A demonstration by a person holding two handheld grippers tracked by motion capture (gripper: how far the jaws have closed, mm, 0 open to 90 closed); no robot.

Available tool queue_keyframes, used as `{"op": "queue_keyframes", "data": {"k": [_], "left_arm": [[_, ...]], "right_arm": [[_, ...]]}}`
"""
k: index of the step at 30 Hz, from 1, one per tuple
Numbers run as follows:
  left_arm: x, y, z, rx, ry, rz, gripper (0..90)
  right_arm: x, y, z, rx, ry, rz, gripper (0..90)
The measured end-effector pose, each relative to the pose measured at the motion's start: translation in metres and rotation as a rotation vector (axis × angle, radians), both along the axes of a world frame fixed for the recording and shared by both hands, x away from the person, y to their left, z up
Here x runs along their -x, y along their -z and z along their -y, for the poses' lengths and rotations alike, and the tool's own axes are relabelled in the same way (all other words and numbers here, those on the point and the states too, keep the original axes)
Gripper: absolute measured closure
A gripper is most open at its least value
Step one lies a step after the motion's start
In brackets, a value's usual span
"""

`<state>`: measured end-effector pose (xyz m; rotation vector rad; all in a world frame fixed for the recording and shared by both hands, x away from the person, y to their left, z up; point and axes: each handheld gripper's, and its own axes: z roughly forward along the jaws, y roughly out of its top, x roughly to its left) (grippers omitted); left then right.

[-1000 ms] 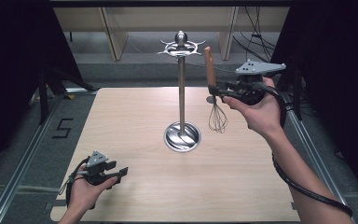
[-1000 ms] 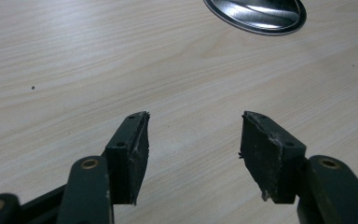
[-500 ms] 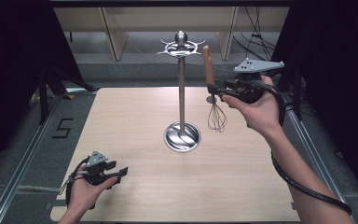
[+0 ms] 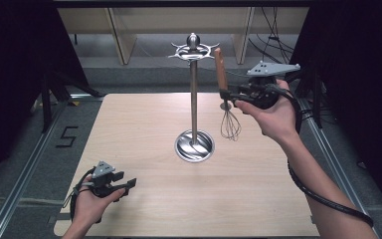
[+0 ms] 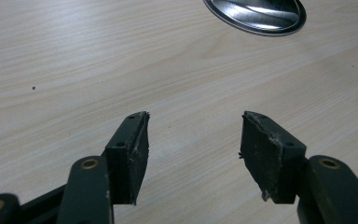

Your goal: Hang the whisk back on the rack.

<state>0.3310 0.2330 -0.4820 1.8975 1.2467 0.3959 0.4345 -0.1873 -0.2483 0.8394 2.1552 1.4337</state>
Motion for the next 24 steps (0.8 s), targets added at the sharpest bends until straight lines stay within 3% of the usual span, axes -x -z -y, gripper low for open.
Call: {"op": "queue_keyframes", "data": {"k": [2, 4, 9, 11, 17, 21, 24], "left_arm": [[-0.0001, -0.0001, -0.0007, -0.007, 0.004, 0.001, 41.0], [-0.0001, 0.0000, -0.0007, -0.007, 0.005, 0.000, 41.0], [0.0000, -0.0001, -0.0005, -0.007, 0.002, 0.000, 41.0], [-0.0001, -0.0002, -0.0007, -0.007, 0.004, -0.002, 41.0], [0.0000, 0.0000, -0.0004, -0.006, 0.002, 0.001, 41.0], [0.0001, -0.0002, 0.0002, -0.001, -0.001, 0.002, 41.0], [-0.0001, -0.0002, -0.0006, -0.007, 0.002, -0.001, 41.0]], "right_arm": [[0.0003, -0.0001, -0.0006, -0.006, 0.004, -0.020, 69.6], [-0.0011, -0.0003, -0.0006, 0.010, -0.003, -0.001, 69.6], [-0.0013, 0.0002, -0.0031, -0.004, 0.001, -0.019, 69.6], [-0.0028, 0.0000, -0.0031, 0.010, 0.000, -0.002, 69.6], [-0.0023, 0.0010, -0.0067, -0.012, 0.007, -0.036, 69.6], [-0.0046, 0.0011, -0.0073, 0.011, 0.006, -0.009, 69.6], [-0.0046, 0.0022, -0.0102, -0.005, 0.010, -0.022, 69.6]]}}
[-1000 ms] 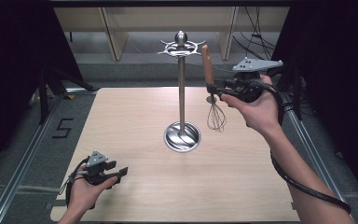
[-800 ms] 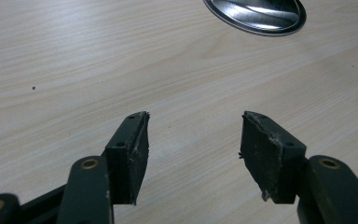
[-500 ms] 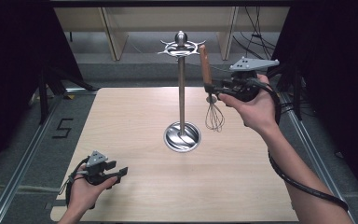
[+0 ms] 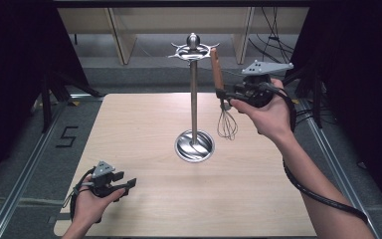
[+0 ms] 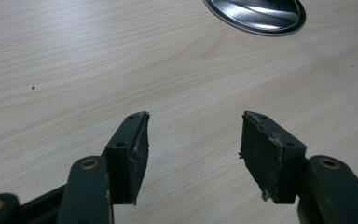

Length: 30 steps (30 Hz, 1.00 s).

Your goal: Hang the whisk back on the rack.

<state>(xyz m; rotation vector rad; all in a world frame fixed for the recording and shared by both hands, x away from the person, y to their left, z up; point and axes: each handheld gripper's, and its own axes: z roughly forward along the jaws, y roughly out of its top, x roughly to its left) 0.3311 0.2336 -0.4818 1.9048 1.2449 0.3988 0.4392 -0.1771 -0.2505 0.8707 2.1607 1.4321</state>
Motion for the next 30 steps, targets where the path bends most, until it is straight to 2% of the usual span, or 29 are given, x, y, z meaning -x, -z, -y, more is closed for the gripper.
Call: {"op": "queue_keyframes", "data": {"k": [1, 2, 4, 13, 14, 16, 18, 19, 22, 24, 26, 29, 30], "left_arm": [[0.000, 0.000, 0.000, 0.001, 0.002, -0.002, 41.0], [0.000, 0.000, 0.000, 0.002, 0.001, -0.001, 41.0], [0.000, 0.000, 0.000, 0.009, -0.003, 0.000, 40.9], [0.000, 0.000, 0.000, 0.007, 0.001, 0.005, 41.0], [0.000, 0.000, -0.001, 0.004, 0.005, 0.002, 41.0], [0.000, 0.000, 0.000, 0.006, 0.002, 0.000, 41.0], [0.000, 0.000, 0.000, 0.014, -0.003, 0.002, 41.0], [0.000, 0.000, 0.000, 0.013, -0.002, 0.003, 41.0], [0.000, -0.001, -0.001, 0.006, 0.003, 0.003, 41.0], [0.000, -0.001, 0.000, 0.006, 0.002, 0.001, 41.0], [-0.001, -0.001, -0.001, -0.001, 0.002, 0.002, 41.0], [0.000, -0.001, -0.001, 0.004, -0.002, 0.002, 41.0], [-0.001, -0.001, -0.001, 0.001, 0.001, 0.002, 41.0]], "right_arm": [[0.000, 0.000, -0.001, -0.002, 0.014, 0.009, 69.6], [0.000, 0.000, 0.000, 0.005, 0.001, -0.004, 69.6], [-0.002, 0.000, -0.001, 0.016, -0.003, 0.005, 69.6], [-0.004, 0.003, -0.006, 0.008, 0.001, -0.009, 69.6], [-0.005, 0.004, -0.006, 0.007, -0.012, 0.004, 69.6], [-0.005, 0.004, -0.006, 0.009, -0.007, -0.002, 69.6], [-0.006, 0.004, -0.006, 0.014, 0.000, 0.012, 69.5], [-0.004, 0.005, -0.008, -0.001, 0.008, -0.006, 69.6], [-0.004, 0.006, -0.008, 0.006, 0.010, -0.011, 69.5], [-0.006, 0.008, -0.008, 0.014, 0.001, 0.008, 69.5], [-0.004, 0.010, -0.009, 0.008, 0.011, -0.016, 69.4], [-0.005, 0.013, -0.009, 0.013, 0.001, 0.004, 69.3], [-0.004, 0.013, -0.009, 0.019, 0.003, -0.009, 69.3]]}}
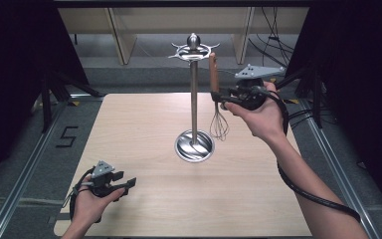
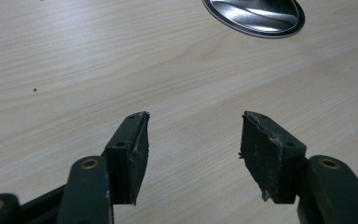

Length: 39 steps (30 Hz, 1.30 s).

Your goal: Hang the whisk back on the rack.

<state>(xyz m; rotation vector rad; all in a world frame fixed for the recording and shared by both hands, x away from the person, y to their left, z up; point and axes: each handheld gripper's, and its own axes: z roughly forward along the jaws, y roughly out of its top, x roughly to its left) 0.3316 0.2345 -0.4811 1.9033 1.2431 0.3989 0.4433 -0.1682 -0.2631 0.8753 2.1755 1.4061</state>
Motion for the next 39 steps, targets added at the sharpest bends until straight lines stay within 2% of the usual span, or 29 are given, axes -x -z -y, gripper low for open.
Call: {"op": "queue_keyframes", "data": {"k": [4, 5, 8, 10, 11, 16, 20, 24, 26, 27, 28, 29, 30, 32, 34, 35, 36, 38, 39], "left_arm": [[0.000, -0.001, 0.000, 0.002, 0.003, 0.000, 40.9], [0.000, 0.000, 0.000, 0.000, 0.001, 0.000, 40.9], [0.001, 0.000, 0.001, 0.014, -0.007, -0.001, 40.9], [0.001, 0.000, 0.001, 0.010, -0.005, 0.001, 40.9], [0.000, 0.000, 0.001, 0.012, -0.002, 0.000, 40.9], [0.000, 0.000, 0.000, -0.001, 0.004, 0.000, 40.9], [0.000, 0.001, 0.001, 0.002, 0.003, 0.001, 40.9], [0.001, 0.001, 0.002, 0.005, -0.001, -0.001, 40.8], [0.001, 0.001, 0.002, -0.002, 0.000, 0.000, 40.8], [0.001, 0.001, 0.002, -0.003, 0.000, -0.001, 40.8], [0.000, 0.002, 0.002, -0.002, 0.001, -0.005, 40.8], [0.000, 0.002, 0.002, -0.006, 0.000, -0.009, 40.8], [0.001, 0.002, 0.002, -0.006, 0.002, -0.008, 40.8], [0.001, 0.002, 0.002, -0.004, 0.000, -0.007, 40.8], [0.001, 0.002, 0.002, -0.002, 0.001, -0.008, 40.7], [0.001, 0.001, 0.001, -0.018, 0.011, -0.014, 40.7], [0.001, 0.001, 0.001, -0.023, 0.012, -0.015, 40.7], [0.001, 0.002, 0.001, -0.021, 0.011, -0.010, 40.7], [0.001, 0.002, 0.001, -0.022, 0.012, -0.013, 40.7]], "right_arm": [[0.000, 0.000, -0.001, 0.008, -0.001, 0.000, 69.0], [-0.001, 0.000, 0.000, 0.025, -0.006, 0.040, 67.0], [0.003, 0.001, 0.000, 0.029, 0.001, 0.036, 59.1], [0.005, 0.002, 0.002, 0.038, 0.007, 0.069, 54.3], [0.007, 0.002, 0.004, 0.041, 0.020, 0.067, 52.3], [0.013, 0.006, 0.015, 0.043, 0.035, 0.081, 46.8], [0.021, 0.015, 0.027, 0.041, 0.053, 0.059, 44.5], [0.025, 0.021, 0.038, 0.054, 0.060, 0.067, 44.0], [0.029, 0.027, 0.045, 0.051, 0.059, 0.053, 43.6], [0.031, 0.029, 0.048, 0.054, 0.067, 0.064, 43.5], [0.034, 0.031, 0.050, 0.050, 0.069, 0.040, 43.4], [0.034, 0.033, 0.052, 0.046, 0.070, 0.055, 43.3], [0.036, 0.035, 0.054, 0.051, 0.068, 0.046, 43.2], [0.038, 0.039, 0.059, 0.054, 0.077, 0.060, 43.1], [0.042, 0.043, 0.063, 0.054, 0.086, 0.040, 42.9], [0.044, 0.046, 0.064, 0.040, 0.084, 0.025, 42.8], [0.044, 0.049, 0.067, 0.053, 0.092, 0.043, 42.6], [0.048, 0.054, 0.072, 0.055, 0.099, 0.012, 42.4], [0.049, 0.058, 0.074, 0.043, 0.100, 0.015, 42.2]]}}
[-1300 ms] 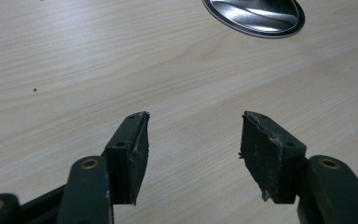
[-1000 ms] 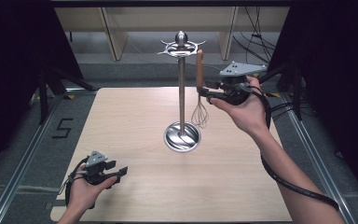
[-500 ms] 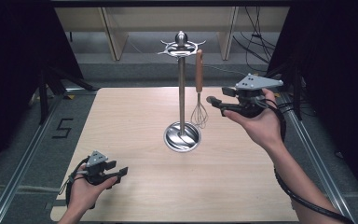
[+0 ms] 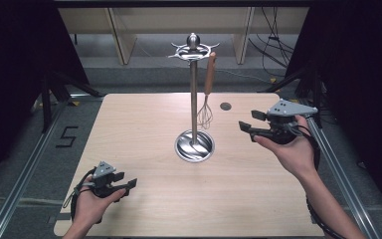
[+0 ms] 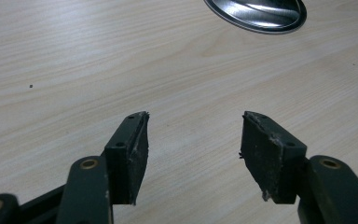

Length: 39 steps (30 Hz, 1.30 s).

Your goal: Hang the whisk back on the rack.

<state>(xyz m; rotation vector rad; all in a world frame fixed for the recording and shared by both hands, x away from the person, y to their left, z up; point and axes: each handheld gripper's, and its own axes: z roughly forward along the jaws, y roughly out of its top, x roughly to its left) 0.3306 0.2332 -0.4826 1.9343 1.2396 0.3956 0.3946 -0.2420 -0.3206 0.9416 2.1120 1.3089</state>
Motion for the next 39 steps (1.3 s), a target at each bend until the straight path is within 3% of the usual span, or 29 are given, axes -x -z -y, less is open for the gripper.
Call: {"op": "queue_keyframes", "data": {"k": [3, 7, 8, 11, 13, 15, 17, 19, 20, 22, 24, 25, 30, 31, 33, 34, 35, 36, 37, 39], "left_arm": [[0.000, 0.000, 0.000, -0.006, 0.003, 0.001, 40.7], [0.000, 0.000, 0.000, -0.010, 0.004, -0.005, 40.7], [0.000, 0.000, 0.000, -0.012, 0.006, -0.003, 40.7], [0.000, 0.001, 0.002, 0.009, -0.011, 0.008, 40.7], [0.000, 0.002, 0.002, 0.005, -0.012, 0.011, 40.7], [0.000, 0.002, 0.002, 0.005, -0.013, 0.011, 40.7], [0.000, 0.002, 0.002, 0.005, -0.013, 0.010, 40.6], [0.000, 0.002, 0.003, 0.007, -0.013, 0.009, 40.6], [0.000, 0.001, 0.001, -0.012, 0.007, 0.000, 40.6], [0.000, 0.001, 0.002, -0.011, 0.002, 0.005, 40.6], [0.000, 0.001, 0.002, -0.013, 0.003, 0.003, 40.5], [0.000, 0.002, 0.002, -0.012, 0.002, 0.003, 40.5], [0.000, 0.002, 0.002, -0.011, 0.005, 0.003, 40.5], [0.000, 0.002, 0.002, -0.006, 0.003, 0.003, 40.4], [0.000, 0.001, 0.002, -0.008, 0.009, 0.002, 40.4], [-0.001, 0.002, 0.002, -0.007, 0.013, 0.000, 40.3], [-0.001, 0.002, 0.002, -0.002, 0.012, -0.002, 40.3], [0.000, 0.001, 0.001, 0.000, 0.010, -0.002, 40.3], [0.000, 0.001, 0.001, 0.000, 0.010, -0.002, 40.3], [-0.001, 0.001, 0.001, 0.015, -0.003, 0.002, 40.3]], "right_arm": [[0.005, 0.008, 0.008, 0.004, 0.016, -0.025, 42.0], [0.008, 0.020, 0.019, 0.015, 0.015, -0.021, 41.9], [0.011, 0.023, 0.020, 0.001, 0.029, -0.042, 41.9], [0.014, 0.032, 0.029, 0.012, 0.037, -0.052, 41.9], [0.015, 0.039, 0.034, 0.007, 0.053, -0.041, 41.8], [0.018, 0.046, 0.038, -0.003, 0.070, -0.072, 41.7], [0.019, 0.056, 0.043, 0.004, 0.084, -0.060, 41.7], [0.020, 0.063, 0.048, 0.011, 0.093, -0.085, 41.7], [0.021, 0.067, 0.050, 0.011, 0.099, -0.103, 41.7], [0.021, 0.075, 0.055, 0.019, 0.109, -0.105, 41.7], [0.024, 0.082, 0.058, 0.016, 0.124, -0.144, 41.7], [0.023, 0.087, 0.060, 0.017, 0.129, -0.132, 41.7], [0.026, 0.108, 0.066, 0.015, 0.151, -0.192, 41.7], [0.025, 0.113, 0.068, 0.030, 0.153, -0.176, 41.7], [0.026, 0.120, 0.069, 0.030, 0.167, -0.194, 41.7], [0.024, 0.123, 0.071, 0.048, 0.154, -0.196, 41.4], [0.026, 0.126, 0.069, 0.023, 0.182, -0.222, 40.7], [0.026, 0.127, 0.071, 0.035, 0.184, -0.234, 40.6], [0.024, 0.128, 0.073, 0.032, 0.167, -0.235, 40.4], [0.025, 0.129, 0.073, 0.026, 0.188, -0.235, 40.4]]}}
